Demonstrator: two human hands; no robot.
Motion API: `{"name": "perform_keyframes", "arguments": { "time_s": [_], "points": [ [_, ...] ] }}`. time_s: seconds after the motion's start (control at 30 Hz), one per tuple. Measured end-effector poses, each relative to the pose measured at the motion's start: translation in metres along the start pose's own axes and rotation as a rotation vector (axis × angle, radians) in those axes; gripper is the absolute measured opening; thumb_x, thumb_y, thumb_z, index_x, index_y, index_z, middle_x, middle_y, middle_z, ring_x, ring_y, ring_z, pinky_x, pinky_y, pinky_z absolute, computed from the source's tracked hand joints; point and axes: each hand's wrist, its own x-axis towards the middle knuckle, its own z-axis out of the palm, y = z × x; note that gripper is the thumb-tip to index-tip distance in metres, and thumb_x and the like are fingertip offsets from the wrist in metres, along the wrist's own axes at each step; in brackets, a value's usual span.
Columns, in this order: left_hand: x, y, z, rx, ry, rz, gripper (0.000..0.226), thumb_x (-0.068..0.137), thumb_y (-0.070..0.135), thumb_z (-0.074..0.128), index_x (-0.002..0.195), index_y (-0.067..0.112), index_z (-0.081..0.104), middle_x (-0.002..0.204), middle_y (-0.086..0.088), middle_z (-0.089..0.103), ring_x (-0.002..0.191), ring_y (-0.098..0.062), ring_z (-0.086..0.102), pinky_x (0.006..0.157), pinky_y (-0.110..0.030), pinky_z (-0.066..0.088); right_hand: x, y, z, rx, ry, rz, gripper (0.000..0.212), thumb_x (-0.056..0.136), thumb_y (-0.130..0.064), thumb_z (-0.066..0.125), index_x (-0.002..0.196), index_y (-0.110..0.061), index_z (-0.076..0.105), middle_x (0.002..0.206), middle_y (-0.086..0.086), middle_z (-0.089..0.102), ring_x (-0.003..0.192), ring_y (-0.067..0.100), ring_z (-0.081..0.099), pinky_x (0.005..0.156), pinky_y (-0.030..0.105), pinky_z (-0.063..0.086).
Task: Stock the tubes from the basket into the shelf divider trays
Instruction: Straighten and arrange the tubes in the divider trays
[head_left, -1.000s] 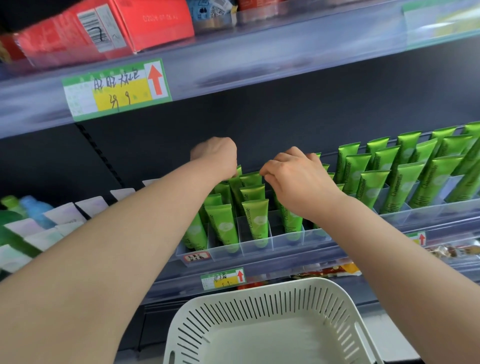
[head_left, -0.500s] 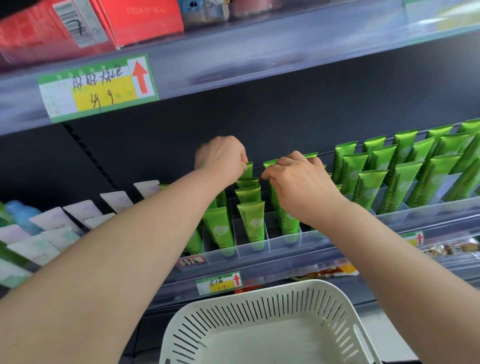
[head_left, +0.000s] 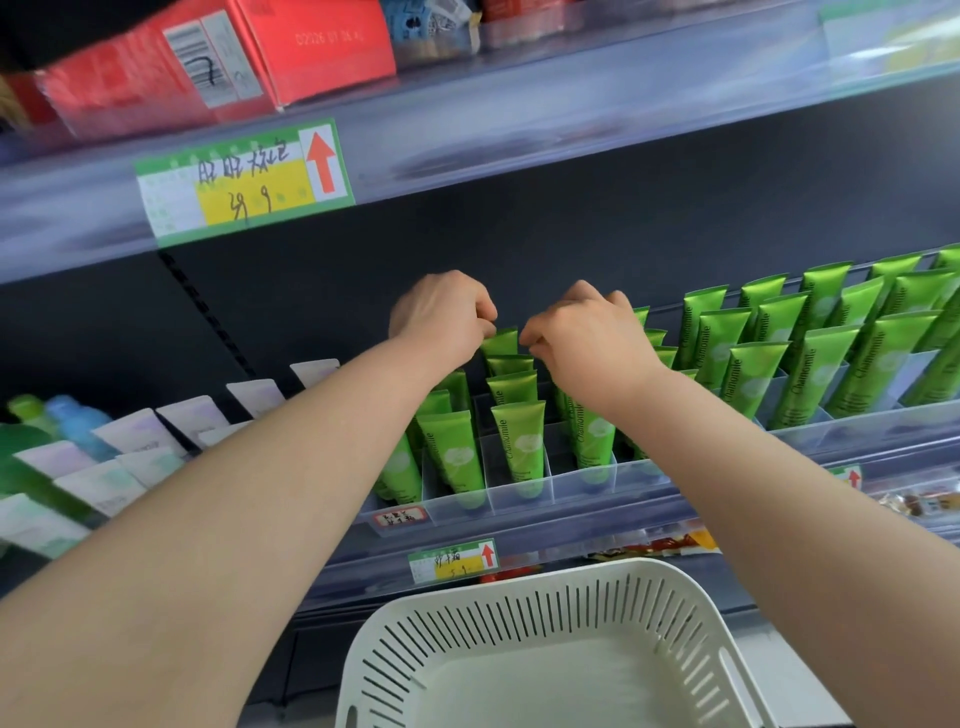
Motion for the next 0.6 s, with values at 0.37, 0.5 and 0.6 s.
{"name": "perform_keyframes", "arguments": {
  "time_s": [0.37,0.5,0.6],
  "points": [
    [-0.006,-0.002,-0.007,0.078,-0.212,0.144,0.015,0.081,0.037,0.076,0.095,0.036,0.075,0.096,0.014,0.069,0.093,-0.015,0.059,0.073,-0.027,0.041,0.002,-0.005,0.002,-0.019,0.008,0.027,0.03,0.091,-0.014,0.052,0.109,-0.034,0.064,0.1,-0.008,0.067,0.113,0.02,0.041,0.075,0.034,0.025],
    [-0.008,-0.002,-0.003,0.079,-0.191,0.154,0.014,0.084,0.034,0.073,0.098,0.032,0.075,0.095,0.013,0.069,0.087,-0.014,0.054,0.072,-0.026,0.038,-0.002,-0.003,-0.003,-0.02,-0.02,0.032,0.033,0.093,-0.015,0.048,0.116,-0.033,0.062,0.107,-0.005,0.067,0.117,0.021,0.039,0.078,0.036,0.028],
    [-0.007,-0.003,-0.004,0.082,-0.213,0.144,0.014,0.082,0.039,0.074,0.095,0.034,0.075,0.096,0.012,0.07,0.088,-0.015,0.056,0.071,-0.027,0.04,-0.003,-0.004,-0.003,-0.015,-0.03,0.033,0.034,0.092,-0.014,0.047,0.117,-0.033,0.062,0.108,-0.005,0.067,0.117,0.021,0.039,0.08,0.036,0.03]
  ]
}}
